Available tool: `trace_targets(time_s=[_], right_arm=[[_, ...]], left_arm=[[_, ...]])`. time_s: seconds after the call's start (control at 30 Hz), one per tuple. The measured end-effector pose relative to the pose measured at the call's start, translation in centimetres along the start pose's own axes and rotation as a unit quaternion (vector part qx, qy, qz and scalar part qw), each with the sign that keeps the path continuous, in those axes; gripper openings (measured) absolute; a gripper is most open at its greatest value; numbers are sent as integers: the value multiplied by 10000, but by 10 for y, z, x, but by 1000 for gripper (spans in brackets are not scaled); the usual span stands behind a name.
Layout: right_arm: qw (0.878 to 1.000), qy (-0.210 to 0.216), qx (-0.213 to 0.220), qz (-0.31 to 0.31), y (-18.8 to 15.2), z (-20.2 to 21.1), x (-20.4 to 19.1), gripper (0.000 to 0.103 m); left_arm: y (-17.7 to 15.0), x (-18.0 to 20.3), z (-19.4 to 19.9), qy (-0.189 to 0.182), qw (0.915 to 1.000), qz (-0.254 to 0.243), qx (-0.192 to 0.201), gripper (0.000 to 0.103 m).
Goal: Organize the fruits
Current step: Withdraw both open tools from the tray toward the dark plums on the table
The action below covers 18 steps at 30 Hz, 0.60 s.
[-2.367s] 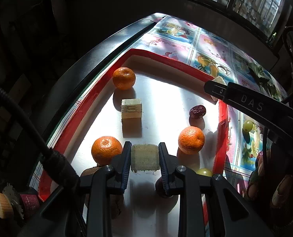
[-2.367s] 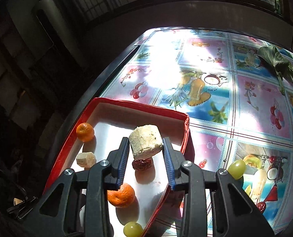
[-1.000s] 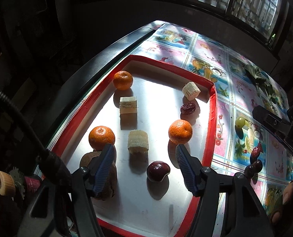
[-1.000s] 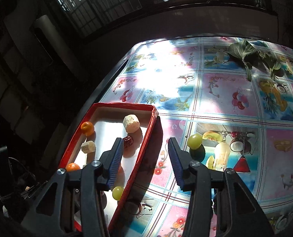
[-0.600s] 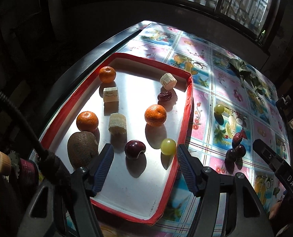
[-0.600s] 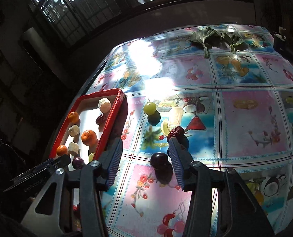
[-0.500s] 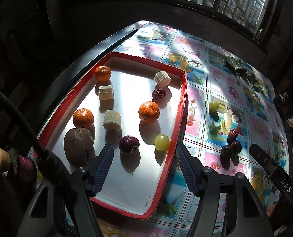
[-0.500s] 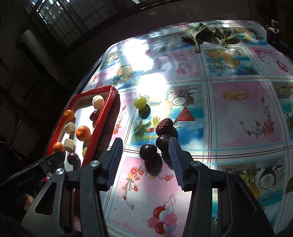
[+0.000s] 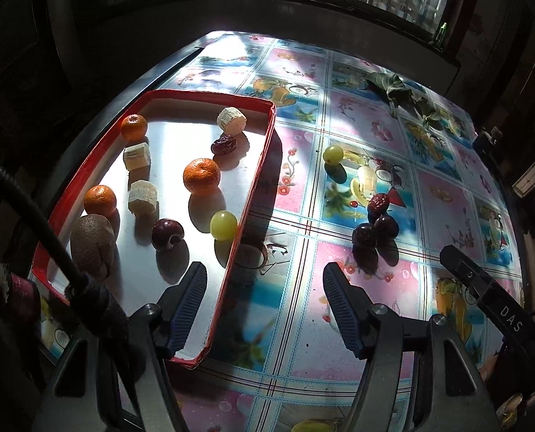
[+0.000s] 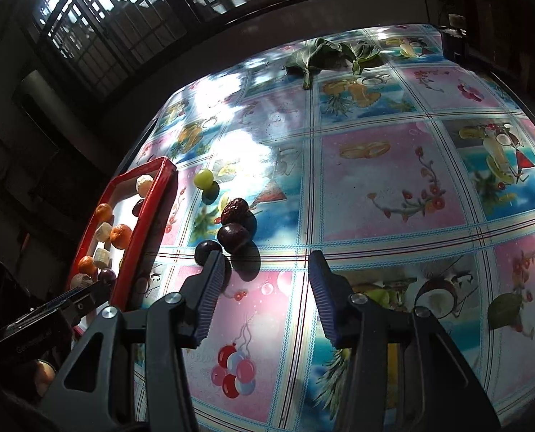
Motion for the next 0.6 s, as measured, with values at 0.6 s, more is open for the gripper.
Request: trace_targets(time_s=[0.6], right_arm=[[9999,-59,-45,-72,-2,-4,19,50]], left_arm=[[3,54,-35,-688,9963,-426,-284,67]])
Point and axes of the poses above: each gripper's, at about its wrist camera, not at the fingertips, and z roughly against the way its jaws point, x to its right, y to its top, the point moved 4 cm from there along -z, roughly the way its jaws point, and after that the axes turned 6 degrees about x, right-handed, at the moved point
